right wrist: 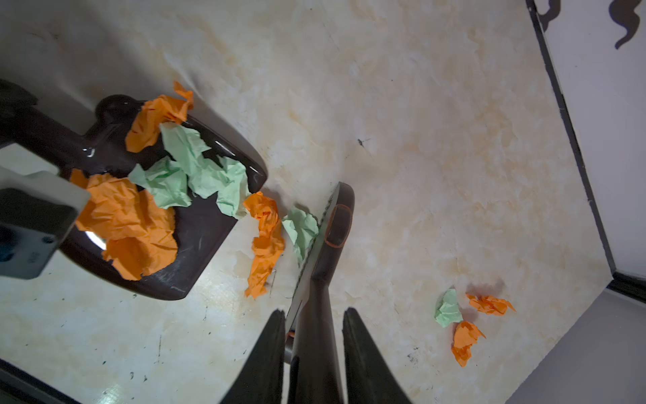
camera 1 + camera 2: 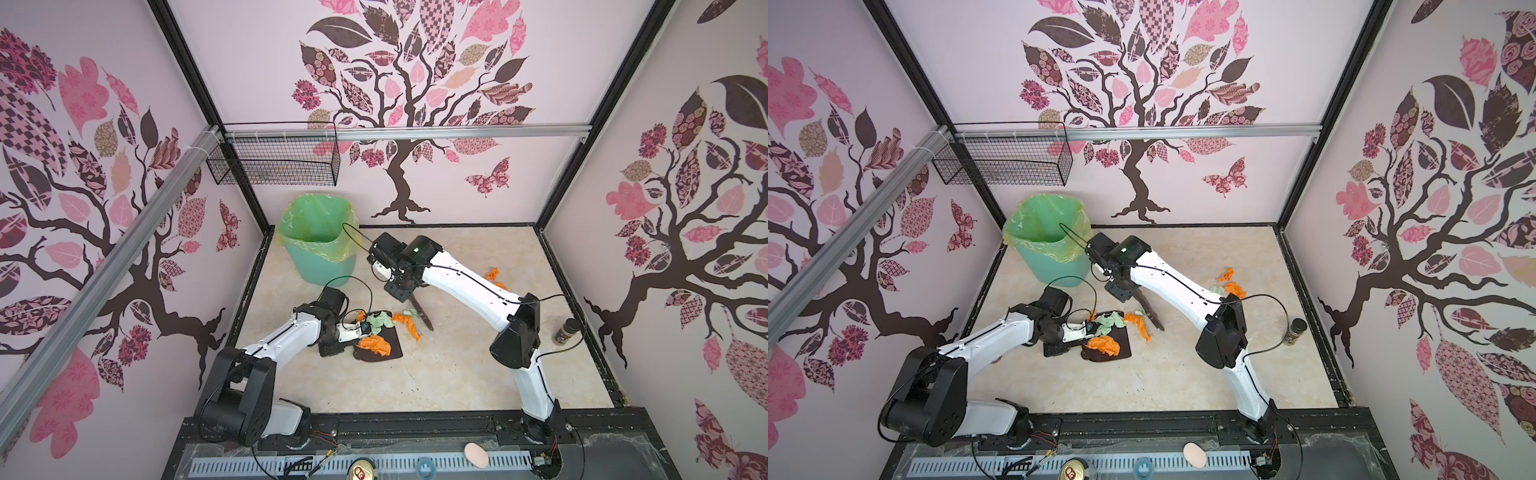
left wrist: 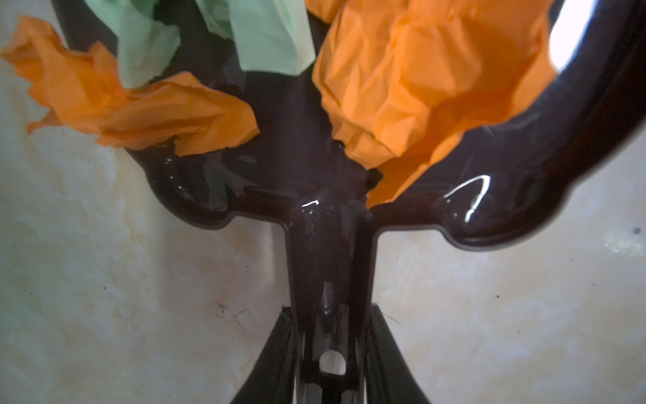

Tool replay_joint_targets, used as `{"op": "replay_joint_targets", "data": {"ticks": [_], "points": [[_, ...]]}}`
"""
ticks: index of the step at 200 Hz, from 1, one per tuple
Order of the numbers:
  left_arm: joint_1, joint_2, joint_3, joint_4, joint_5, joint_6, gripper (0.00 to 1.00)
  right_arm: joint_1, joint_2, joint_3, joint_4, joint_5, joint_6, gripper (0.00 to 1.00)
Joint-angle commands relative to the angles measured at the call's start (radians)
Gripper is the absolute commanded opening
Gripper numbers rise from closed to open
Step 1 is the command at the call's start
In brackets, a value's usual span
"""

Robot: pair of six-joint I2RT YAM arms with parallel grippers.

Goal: Sweep away the paper scraps from the table
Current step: 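Sweep more scraps from farther away onto the dustpan with the right gripper's brush, then lift the loaded dustpan toward the green bin with left gripper while right withdraws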

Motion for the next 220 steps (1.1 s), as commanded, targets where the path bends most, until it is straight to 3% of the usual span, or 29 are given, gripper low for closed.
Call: {"op": "replay_joint_targets", "data": {"ticks": [1,39,85,118,172,220], "points": [[0.004,0.008,0.016,0.004,0.014,-0.01,0.19,0.034,0.029,0.065,-0.052,-0.049,0.051,0.0],[0.002,0.007,0.018,0.0,0.028,-0.017,0.19,0.077,0.028,0.123,-0.077,-0.059,0.124,0.0],[0.001,-0.003,0.02,-0.007,0.044,-0.025,0.19,0.061,0.05,0.316,-0.103,-0.123,0.271,0.0],[0.001,-0.012,0.021,-0.008,0.04,-0.023,0.19,0.058,0.0,0.309,-0.108,-0.073,0.314,0.0],[0.002,-0.064,0.008,0.009,0.084,-0.036,0.17,0.05,-0.153,0.197,-0.147,0.118,0.375,0.0],[0.009,-0.128,0.025,-0.04,0.144,-0.051,0.16,0.014,-0.404,-0.161,-0.031,0.146,0.423,0.0]]}}
